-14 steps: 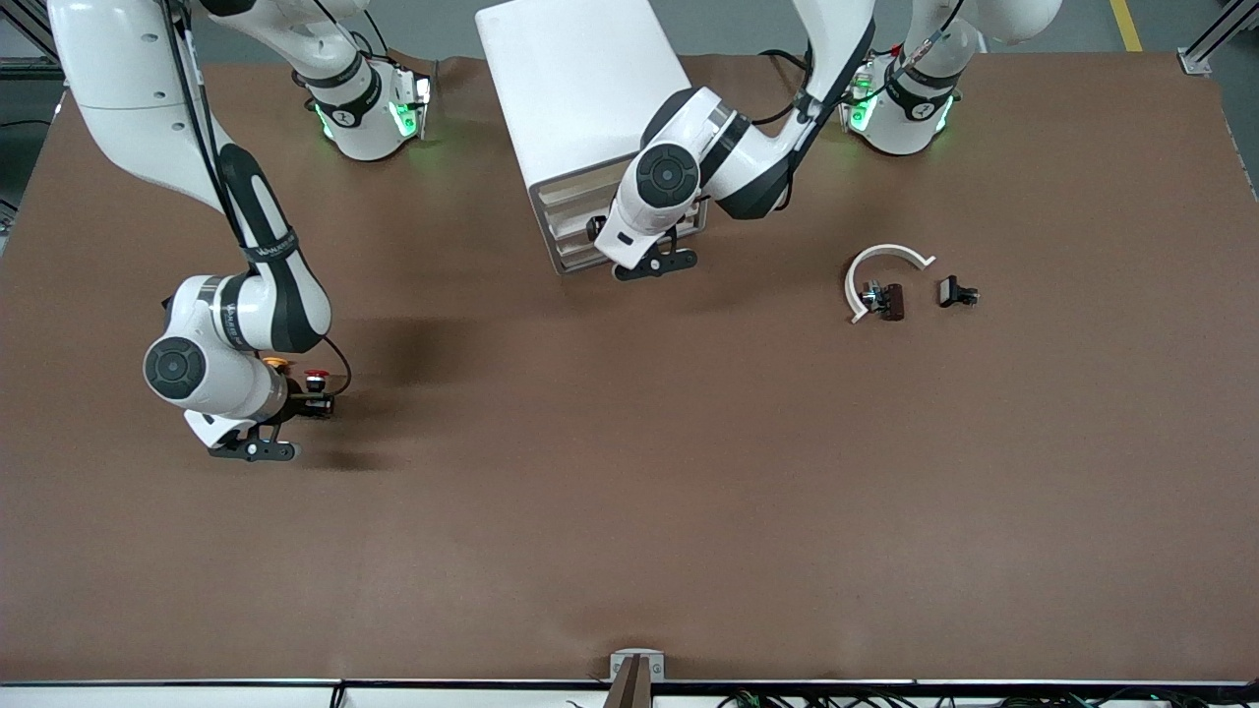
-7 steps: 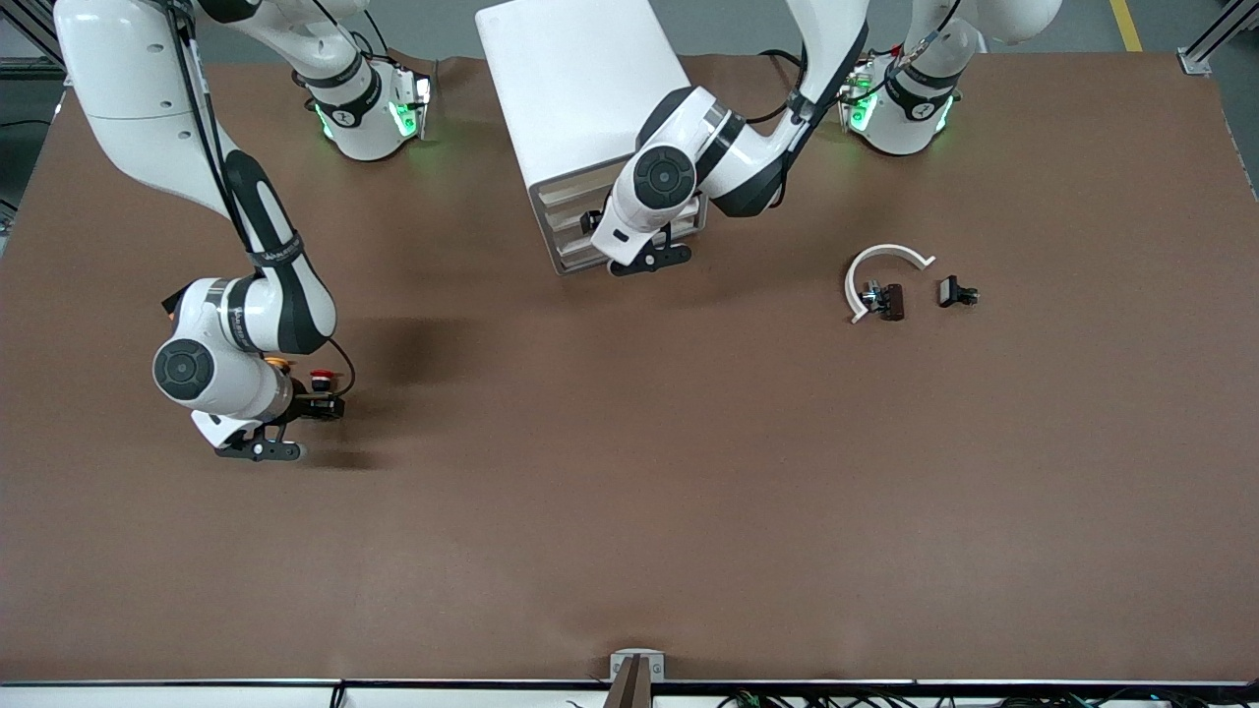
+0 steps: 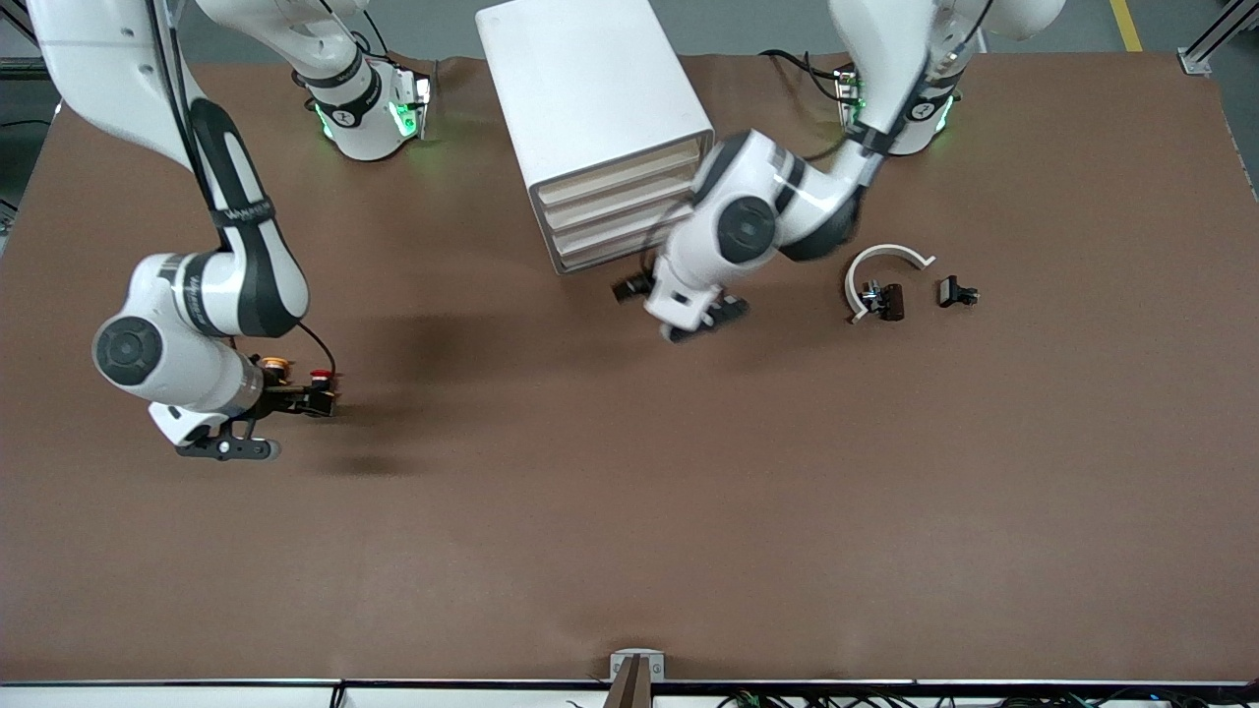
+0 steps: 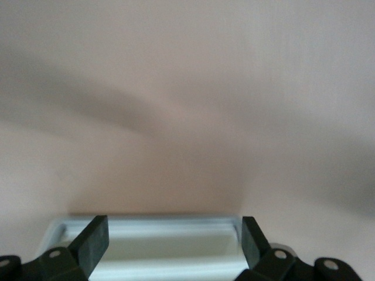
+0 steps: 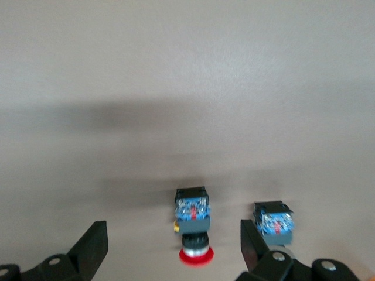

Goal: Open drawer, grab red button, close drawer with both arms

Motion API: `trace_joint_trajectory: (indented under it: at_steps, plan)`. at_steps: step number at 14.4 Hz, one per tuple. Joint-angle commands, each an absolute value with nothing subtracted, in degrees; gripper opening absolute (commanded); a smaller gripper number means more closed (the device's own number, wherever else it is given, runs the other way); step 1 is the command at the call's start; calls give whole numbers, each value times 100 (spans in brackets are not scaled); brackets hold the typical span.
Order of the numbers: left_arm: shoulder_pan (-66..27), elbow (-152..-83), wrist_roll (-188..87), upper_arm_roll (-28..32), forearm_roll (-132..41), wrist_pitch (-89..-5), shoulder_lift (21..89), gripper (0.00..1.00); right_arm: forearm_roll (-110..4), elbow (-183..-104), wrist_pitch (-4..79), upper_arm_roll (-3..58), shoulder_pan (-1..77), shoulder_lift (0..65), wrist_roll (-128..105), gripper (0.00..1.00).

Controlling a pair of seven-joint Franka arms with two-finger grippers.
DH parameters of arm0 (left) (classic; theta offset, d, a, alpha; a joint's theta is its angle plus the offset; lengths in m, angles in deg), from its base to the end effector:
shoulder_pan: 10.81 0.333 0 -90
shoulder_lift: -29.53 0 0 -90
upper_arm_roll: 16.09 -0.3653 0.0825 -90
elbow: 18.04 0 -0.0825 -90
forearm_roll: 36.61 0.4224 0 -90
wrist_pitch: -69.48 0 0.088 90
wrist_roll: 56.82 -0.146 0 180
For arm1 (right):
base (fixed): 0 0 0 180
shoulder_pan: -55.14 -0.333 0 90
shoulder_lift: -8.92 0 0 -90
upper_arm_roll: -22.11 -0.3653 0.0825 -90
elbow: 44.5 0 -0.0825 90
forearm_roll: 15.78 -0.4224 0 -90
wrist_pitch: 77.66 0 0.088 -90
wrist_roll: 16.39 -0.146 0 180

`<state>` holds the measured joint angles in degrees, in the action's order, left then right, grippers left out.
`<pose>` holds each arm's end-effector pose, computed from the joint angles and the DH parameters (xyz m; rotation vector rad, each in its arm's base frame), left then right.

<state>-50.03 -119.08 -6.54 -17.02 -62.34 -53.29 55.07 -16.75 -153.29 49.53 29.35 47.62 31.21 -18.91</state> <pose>0.5309 -0.4618 0.2958 2.8176 0.6691 -0.4372 0.6655 0.0078 0.2746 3.1028 -0.0651 -0.0990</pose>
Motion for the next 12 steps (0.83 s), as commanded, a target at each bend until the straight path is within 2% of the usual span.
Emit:
trace_joint_trajectory:
  at_steps: [1, 5, 8, 12]
  plan:
    - [-4353, -11745, -672, -1653, -5728, -5260, 5476, 100, -1595, -15419, 4505, 2888, 4785, 2485, -1877, 100]
    - [-3517, -11236, -654, -1653, -5419, -4936, 5344, 100, -1595, -14876, 3224, 2879, 4776, 1825, -1859, 100]
    - [-3050, -11112, -820, -1635, -5375, -4847, 5257, 100, -1595, -13796, 1844, 2888, 4793, 1797, -1824, 100]
    - [-2743, -10797, -1049, -1671, -4613, -4558, 5151, 100, -1587, -12880, 892, 2941, 4881, 1789, -1508, 100]
